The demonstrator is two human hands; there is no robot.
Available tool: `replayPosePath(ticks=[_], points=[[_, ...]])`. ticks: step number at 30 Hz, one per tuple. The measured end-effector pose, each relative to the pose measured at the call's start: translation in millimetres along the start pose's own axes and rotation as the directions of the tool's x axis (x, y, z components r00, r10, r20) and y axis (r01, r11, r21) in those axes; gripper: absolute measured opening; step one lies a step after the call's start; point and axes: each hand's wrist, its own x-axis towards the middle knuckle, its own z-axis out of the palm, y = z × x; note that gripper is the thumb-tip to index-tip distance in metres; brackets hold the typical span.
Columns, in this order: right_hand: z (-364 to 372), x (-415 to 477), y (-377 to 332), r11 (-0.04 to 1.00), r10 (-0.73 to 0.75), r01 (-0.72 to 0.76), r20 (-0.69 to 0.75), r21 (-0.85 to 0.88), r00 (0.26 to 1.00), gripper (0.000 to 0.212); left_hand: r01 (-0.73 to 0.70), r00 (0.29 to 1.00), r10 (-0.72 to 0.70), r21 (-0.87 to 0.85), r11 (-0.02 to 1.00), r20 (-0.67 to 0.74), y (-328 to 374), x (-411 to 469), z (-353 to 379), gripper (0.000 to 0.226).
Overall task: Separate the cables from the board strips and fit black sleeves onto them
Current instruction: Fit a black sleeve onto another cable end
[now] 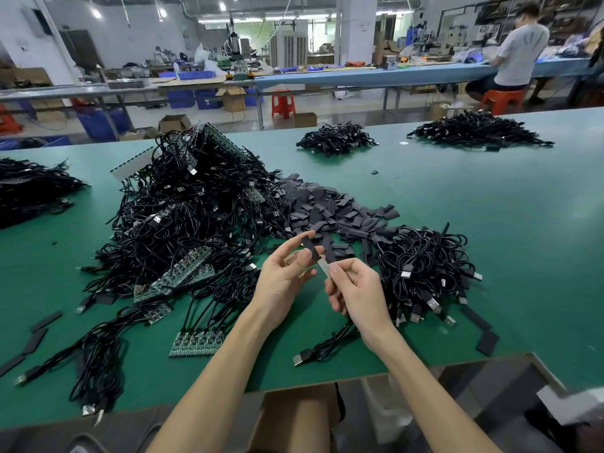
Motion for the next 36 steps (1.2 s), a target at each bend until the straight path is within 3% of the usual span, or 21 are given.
replayPosePath(ticks=[9, 14, 21, 36], points=[[-0.3, 0.8, 0.6, 1.000, 0.001, -0.001, 0.027, 0.003, 1.000, 0.016, -0.012, 1.000, 0.012, -0.018, 1.000, -0.001, 0.7, -0.3, 2.4, 0.047], [0.8, 0.7, 0.9, 0.999, 0.012, -0.014, 0.049, 0.037, 0.999, 0.016, -0.024, 1.000, 0.024, -0.030, 0.999, 0.001, 1.3, -2.5, 3.5, 0.064], [-0.3, -0.3, 3.0, 0.999, 0.006, -0.008, 0.053, 0.038, 0.999, 0.016, -0.038, 0.999, 0.038, 0.020, 0.999, -0.014, 0.4, -3.4, 4.3, 0.038], [-0.2, 0.5, 4.4, 0.997, -0.003, 0.001, 0.024, 0.079, 1.000, 0.017, -0.005, 1.000, 0.004, 0.048, 0.999, 0.025, 0.6, -4.4, 4.3, 0.038]])
